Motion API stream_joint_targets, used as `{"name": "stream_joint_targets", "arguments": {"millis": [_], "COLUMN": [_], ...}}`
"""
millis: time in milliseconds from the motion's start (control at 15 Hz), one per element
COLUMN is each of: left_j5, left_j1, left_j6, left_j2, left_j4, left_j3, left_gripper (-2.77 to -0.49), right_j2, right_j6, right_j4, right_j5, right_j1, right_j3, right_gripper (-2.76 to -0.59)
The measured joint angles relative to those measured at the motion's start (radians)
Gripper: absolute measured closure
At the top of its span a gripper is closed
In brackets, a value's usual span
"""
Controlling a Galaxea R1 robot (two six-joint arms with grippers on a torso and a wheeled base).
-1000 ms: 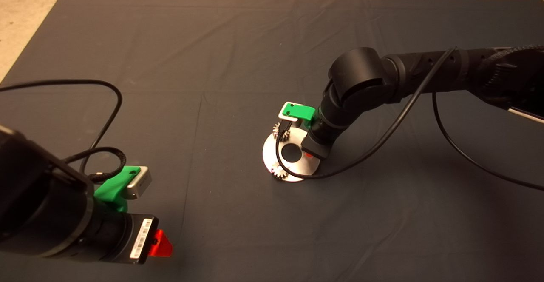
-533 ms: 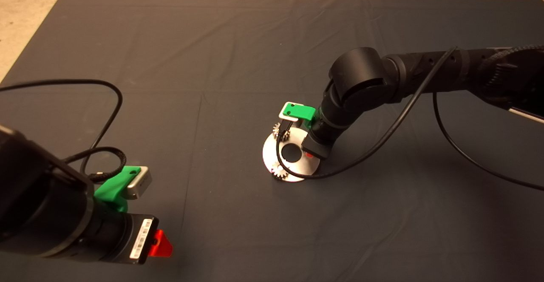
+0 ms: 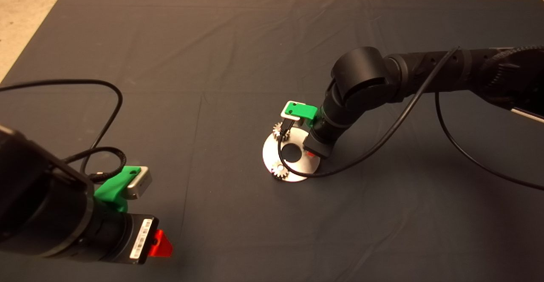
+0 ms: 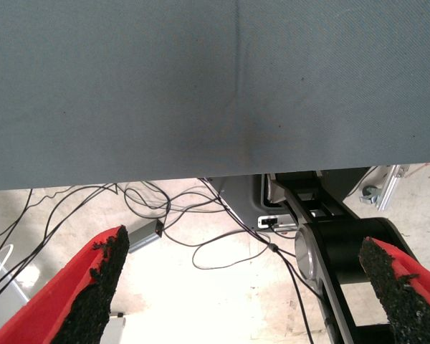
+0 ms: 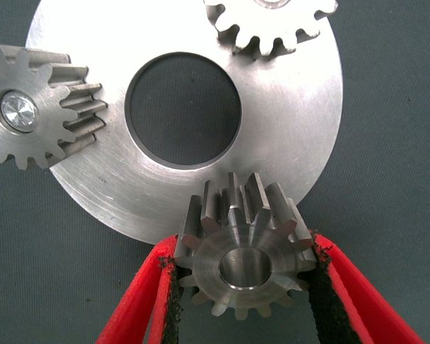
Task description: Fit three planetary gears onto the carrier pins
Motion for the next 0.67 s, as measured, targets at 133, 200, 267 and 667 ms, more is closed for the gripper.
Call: {"name": "stream_joint_targets", "arguments": {"millis": [133, 200, 267, 667], "left_j5": [0.0, 0.0, 0.0, 0.0], "left_j1": [0.0, 0.0, 0.001, 0.011], "left_j6": [0.0, 0.0, 0.0, 0.0], "left_j2": [0.0, 0.0, 0.0, 0.0], "left_j4": [0.0, 0.0, 0.0, 0.0], "left_j3": [0.0, 0.0, 0.0, 0.0], "left_gripper": [-2.3, -2.3, -2.3, -2.3], "right_j2": [-0.006, -0.009, -0.01, -0.01], "right_j6": [0.0, 0.0, 0.0, 0.0], "right_j4": [0.0, 0.0, 0.0, 0.0], "right_j5": [0.0, 0.0, 0.0, 0.0], "right_j1": [0.0, 0.0, 0.0, -0.001], "right_j3": [0.0, 0.0, 0.0, 0.0], "right_gripper": [-1.05, -1.05, -1.05, -1.05]}}
